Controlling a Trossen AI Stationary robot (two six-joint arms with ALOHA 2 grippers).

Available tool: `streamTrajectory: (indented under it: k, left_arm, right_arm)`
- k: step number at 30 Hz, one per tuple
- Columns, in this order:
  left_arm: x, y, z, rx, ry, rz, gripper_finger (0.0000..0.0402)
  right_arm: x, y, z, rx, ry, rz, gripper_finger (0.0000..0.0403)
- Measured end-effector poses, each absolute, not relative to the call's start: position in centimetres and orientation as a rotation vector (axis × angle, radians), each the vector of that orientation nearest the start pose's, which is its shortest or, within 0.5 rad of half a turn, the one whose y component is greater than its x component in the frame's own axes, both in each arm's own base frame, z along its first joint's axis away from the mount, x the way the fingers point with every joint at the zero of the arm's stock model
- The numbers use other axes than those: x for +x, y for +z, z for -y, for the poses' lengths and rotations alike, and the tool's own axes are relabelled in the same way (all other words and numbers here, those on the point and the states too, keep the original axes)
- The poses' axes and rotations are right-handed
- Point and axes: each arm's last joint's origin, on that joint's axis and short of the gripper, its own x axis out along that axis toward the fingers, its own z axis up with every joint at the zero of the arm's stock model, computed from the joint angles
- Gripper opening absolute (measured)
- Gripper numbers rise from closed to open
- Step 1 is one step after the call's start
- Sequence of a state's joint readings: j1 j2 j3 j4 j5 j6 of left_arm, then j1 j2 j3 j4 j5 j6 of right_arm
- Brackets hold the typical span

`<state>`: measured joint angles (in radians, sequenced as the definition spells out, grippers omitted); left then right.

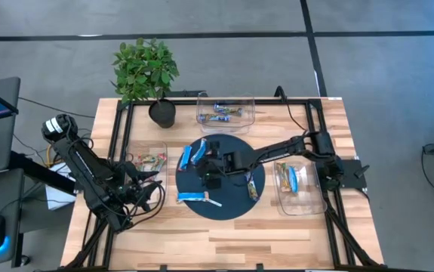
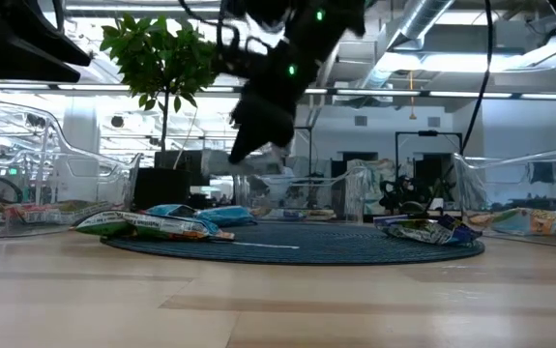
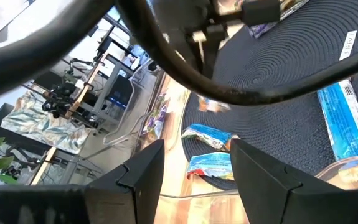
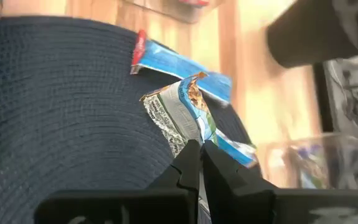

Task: Pick and place Granola Bars by type
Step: Put the top right orange granola bar into the right transparent bin

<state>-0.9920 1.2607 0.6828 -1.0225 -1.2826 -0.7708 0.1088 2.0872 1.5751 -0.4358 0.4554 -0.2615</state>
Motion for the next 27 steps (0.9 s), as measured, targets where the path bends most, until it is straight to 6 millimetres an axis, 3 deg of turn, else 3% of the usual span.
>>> streamTrajectory:
  k: [7, 13, 27]
  left_arm:
    - [11.9, 19.5, 13.2, 0.709, 0.430, -0.503, 0.0178]
    - [11.9, 19.5, 13.2, 0.706, 0.431, -0.503, 0.0178]
    - [11.9, 19.7, 13.1, 0.774, 0.453, -0.452, 0.0178]
  right_arm:
    - [43.9, 21.6, -5.4, -0.422, -0.275, -1.059, 0.0000]
    - [42.1, 22.3, -7.3, -0.335, -0.342, -1.194, 0.0000]
    - [35.4, 22.8, -12.1, -0.235, -0.853, -1.331, 0.0000]
